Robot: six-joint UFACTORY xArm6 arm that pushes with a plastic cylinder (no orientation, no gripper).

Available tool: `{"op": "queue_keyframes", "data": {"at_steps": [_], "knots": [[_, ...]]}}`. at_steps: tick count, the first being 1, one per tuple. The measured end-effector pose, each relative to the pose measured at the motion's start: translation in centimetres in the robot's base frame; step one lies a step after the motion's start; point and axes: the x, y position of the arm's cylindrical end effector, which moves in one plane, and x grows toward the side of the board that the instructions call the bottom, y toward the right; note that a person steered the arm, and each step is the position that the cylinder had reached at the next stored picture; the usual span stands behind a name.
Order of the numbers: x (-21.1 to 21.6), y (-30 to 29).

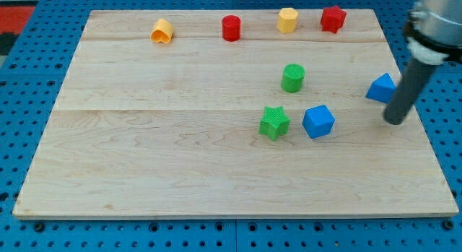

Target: Push the blue triangle closer to the green circle

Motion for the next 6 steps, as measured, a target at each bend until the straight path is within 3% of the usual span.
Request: {"op": "queue_keyframes", "data": {"at_steps": [1, 3, 4, 6], "knots": [[-3.4, 1.9], [-9.3, -6.9], [-10.0, -12.6], [-9.4, -4.7]]}}
